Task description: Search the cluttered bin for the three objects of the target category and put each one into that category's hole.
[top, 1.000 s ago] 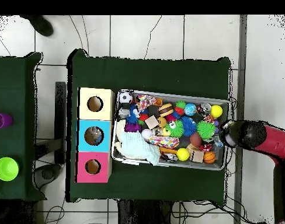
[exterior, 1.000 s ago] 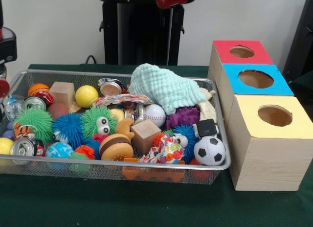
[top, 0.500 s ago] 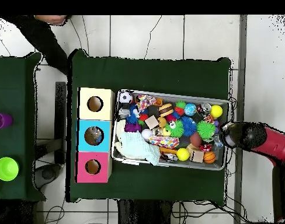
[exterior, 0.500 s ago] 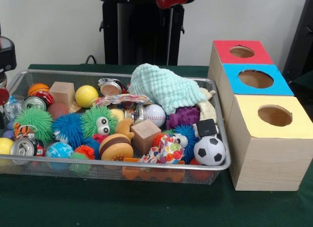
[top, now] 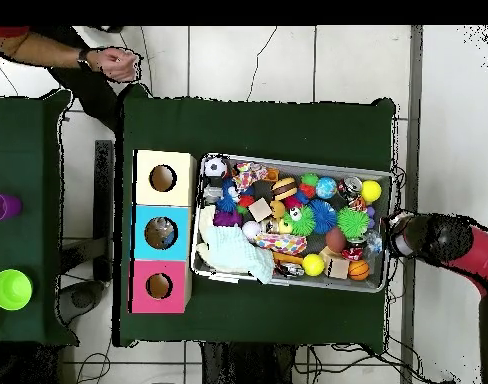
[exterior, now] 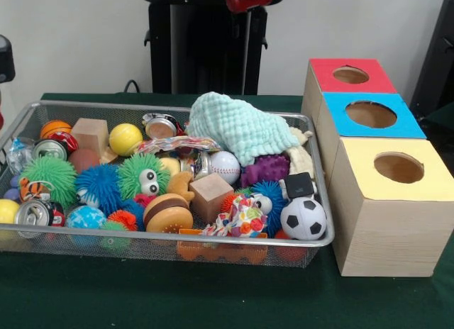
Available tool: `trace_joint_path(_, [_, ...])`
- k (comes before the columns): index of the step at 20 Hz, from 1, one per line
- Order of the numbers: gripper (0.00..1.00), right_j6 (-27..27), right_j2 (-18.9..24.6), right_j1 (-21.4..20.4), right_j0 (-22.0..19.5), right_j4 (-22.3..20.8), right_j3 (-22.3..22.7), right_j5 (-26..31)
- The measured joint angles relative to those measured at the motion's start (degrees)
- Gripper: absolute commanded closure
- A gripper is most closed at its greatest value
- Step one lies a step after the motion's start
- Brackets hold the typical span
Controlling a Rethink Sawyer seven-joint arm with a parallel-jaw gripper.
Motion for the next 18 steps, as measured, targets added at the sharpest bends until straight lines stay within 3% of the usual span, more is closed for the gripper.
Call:
trace_joint_path(12, [0.00,0.00,-0.93,-2.42,-0.97,-0.05,1.39,-0.21])
trace_joint_path(18, [0.00,0.00,-3.17,-2.27,0.97,-0.13,4.07,-4.16])
